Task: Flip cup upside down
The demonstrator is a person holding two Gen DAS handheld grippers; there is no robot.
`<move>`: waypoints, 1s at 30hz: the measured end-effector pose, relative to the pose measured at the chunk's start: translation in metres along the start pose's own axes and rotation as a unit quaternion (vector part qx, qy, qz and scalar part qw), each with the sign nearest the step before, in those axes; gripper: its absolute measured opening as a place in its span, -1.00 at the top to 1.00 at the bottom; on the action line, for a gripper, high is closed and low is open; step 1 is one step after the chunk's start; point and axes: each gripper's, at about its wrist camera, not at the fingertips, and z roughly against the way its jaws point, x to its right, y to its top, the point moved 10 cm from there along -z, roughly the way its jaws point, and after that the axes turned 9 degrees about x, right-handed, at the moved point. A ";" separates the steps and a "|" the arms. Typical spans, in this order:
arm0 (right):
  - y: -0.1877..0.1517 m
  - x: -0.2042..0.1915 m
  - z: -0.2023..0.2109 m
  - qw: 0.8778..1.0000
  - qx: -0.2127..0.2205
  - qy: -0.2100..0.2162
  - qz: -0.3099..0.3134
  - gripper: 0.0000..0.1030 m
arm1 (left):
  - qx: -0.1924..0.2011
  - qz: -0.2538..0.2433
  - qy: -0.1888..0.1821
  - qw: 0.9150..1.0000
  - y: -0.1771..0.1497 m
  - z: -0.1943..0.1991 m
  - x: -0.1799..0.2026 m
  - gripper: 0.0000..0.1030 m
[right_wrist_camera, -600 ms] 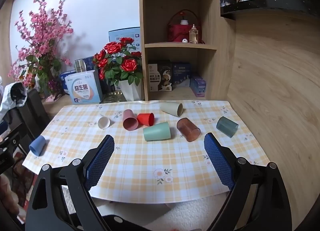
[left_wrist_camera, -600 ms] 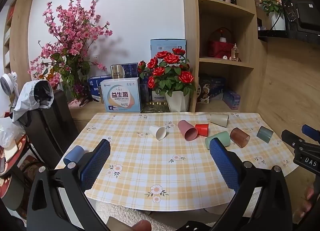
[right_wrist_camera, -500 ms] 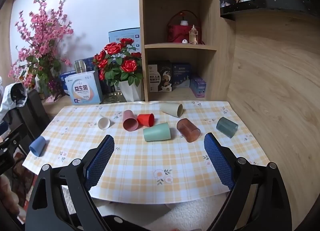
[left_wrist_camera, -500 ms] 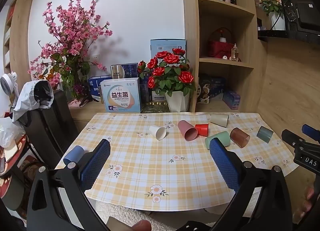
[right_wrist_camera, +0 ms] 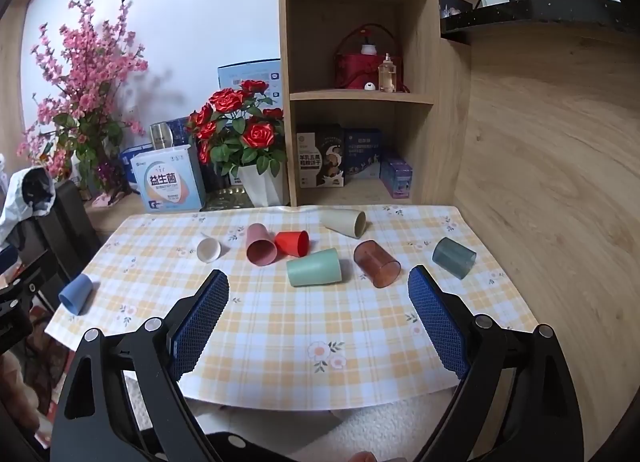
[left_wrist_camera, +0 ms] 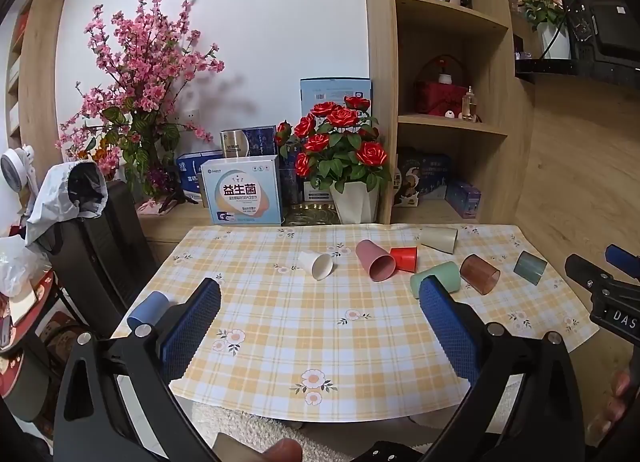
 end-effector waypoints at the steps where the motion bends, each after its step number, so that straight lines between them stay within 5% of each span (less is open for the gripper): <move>1: 0.000 0.000 0.000 1.000 0.000 0.000 0.000 -0.72 | 0.000 0.000 0.000 1.000 0.000 0.000 0.000 -0.88; 30: 0.000 0.002 0.001 1.000 0.006 0.000 0.001 -0.72 | 0.000 0.001 0.000 1.000 0.010 0.003 -0.002 -0.88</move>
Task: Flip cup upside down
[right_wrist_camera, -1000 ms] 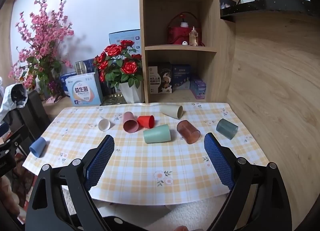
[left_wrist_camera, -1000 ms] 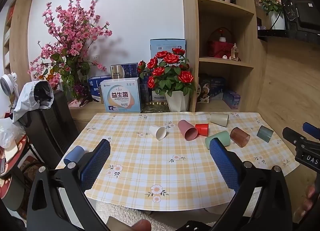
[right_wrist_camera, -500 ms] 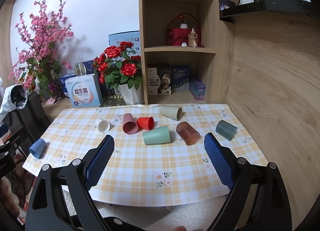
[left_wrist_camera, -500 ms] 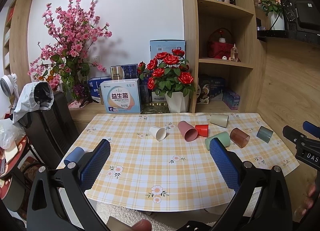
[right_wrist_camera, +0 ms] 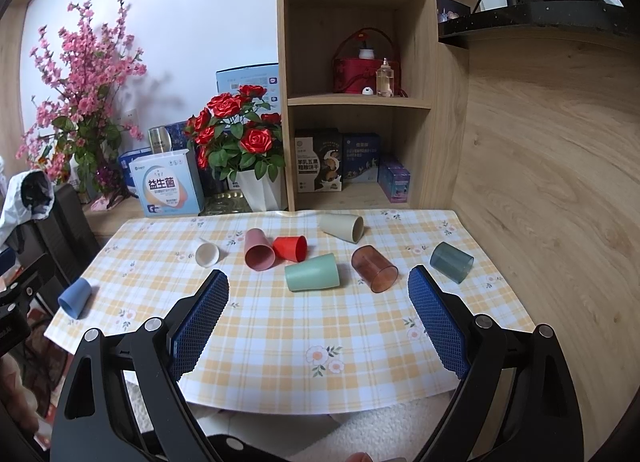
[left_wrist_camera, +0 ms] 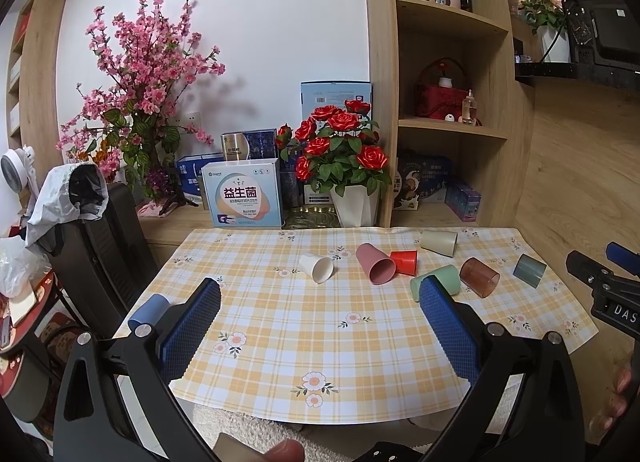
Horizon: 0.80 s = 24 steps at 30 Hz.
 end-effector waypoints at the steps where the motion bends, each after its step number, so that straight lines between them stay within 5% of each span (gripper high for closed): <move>1: 0.000 0.000 0.000 1.000 0.000 0.000 0.000 -0.72 | 0.000 0.000 0.000 1.000 0.000 0.000 0.001 -0.88; 24: 0.000 0.000 0.000 1.000 0.001 -0.001 0.000 -0.72 | 0.000 0.000 0.000 1.000 -0.002 0.000 0.000 -0.88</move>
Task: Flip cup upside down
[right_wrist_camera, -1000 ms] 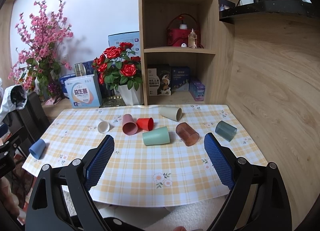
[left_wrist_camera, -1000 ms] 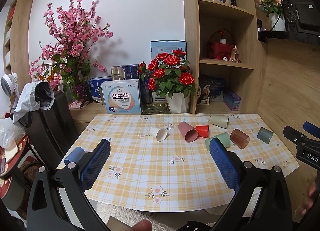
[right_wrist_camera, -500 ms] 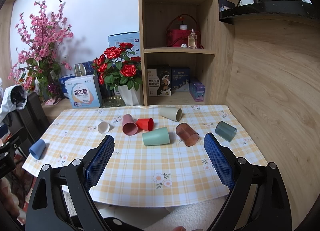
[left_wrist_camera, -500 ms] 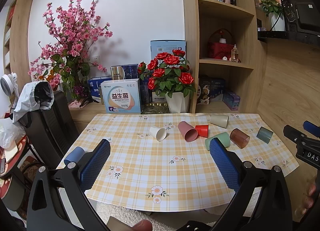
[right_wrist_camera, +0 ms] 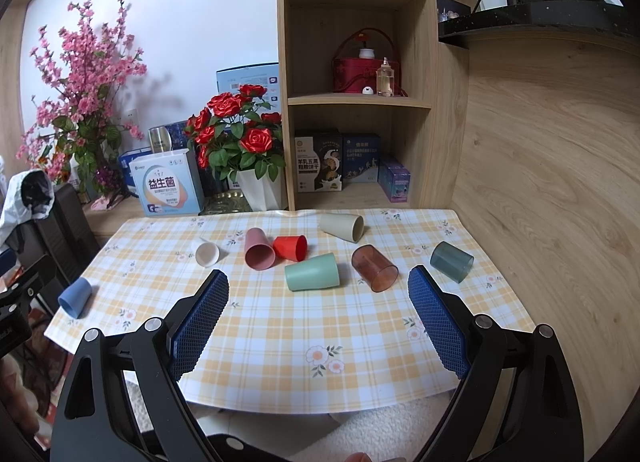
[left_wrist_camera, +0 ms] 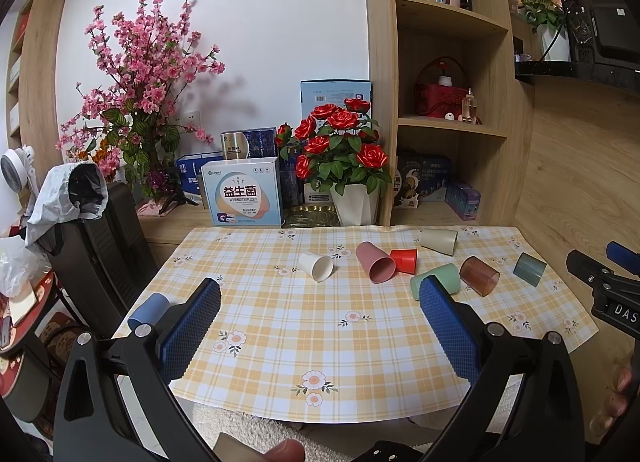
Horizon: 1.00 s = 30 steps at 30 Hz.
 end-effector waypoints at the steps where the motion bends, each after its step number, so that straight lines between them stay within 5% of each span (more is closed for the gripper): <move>1: 0.000 0.000 0.000 1.000 0.000 0.000 0.000 -0.72 | 0.000 0.000 0.000 1.000 0.000 0.000 0.000 -0.88; 30: 0.000 0.019 -0.016 0.999 -0.009 0.007 -0.036 -0.72 | -0.021 0.011 -0.015 1.000 -0.014 -0.017 -0.007 -0.88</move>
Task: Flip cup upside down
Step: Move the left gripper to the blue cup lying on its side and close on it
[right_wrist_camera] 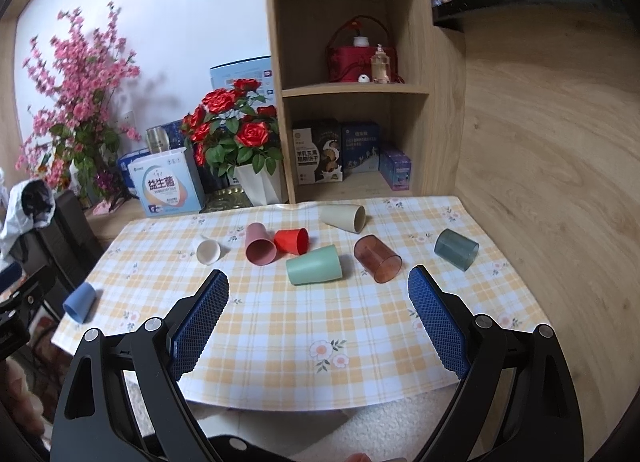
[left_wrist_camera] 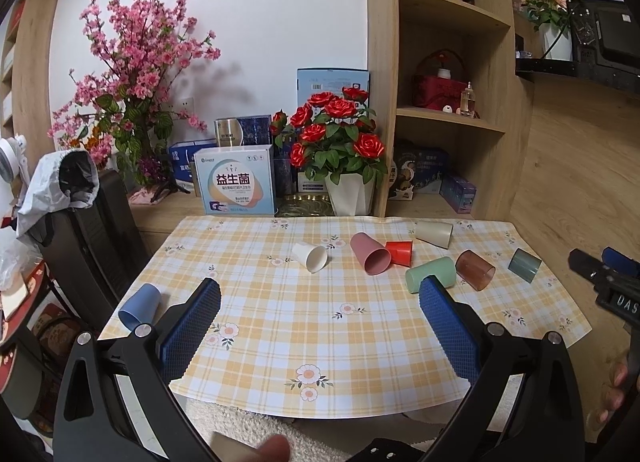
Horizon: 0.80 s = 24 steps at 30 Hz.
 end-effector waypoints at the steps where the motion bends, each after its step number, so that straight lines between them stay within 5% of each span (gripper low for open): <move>1: -0.001 0.002 -0.007 1.000 0.001 0.005 -0.002 -0.72 | 0.000 -0.003 0.001 1.000 -0.001 -0.003 -0.004 -0.88; 15: -0.044 -0.006 -0.138 0.996 -0.086 0.010 -0.015 -0.71 | -0.091 0.013 0.072 0.993 -0.066 -0.103 -0.151 -0.88; 21: -0.069 -0.033 -0.165 0.992 -0.125 0.026 0.009 -0.71 | -0.180 0.077 0.077 0.978 -0.094 -0.158 -0.240 -0.88; 24: -0.082 -0.040 -0.173 0.988 -0.148 0.030 0.015 -0.71 | -0.223 0.094 0.084 0.967 -0.110 -0.187 -0.284 -0.71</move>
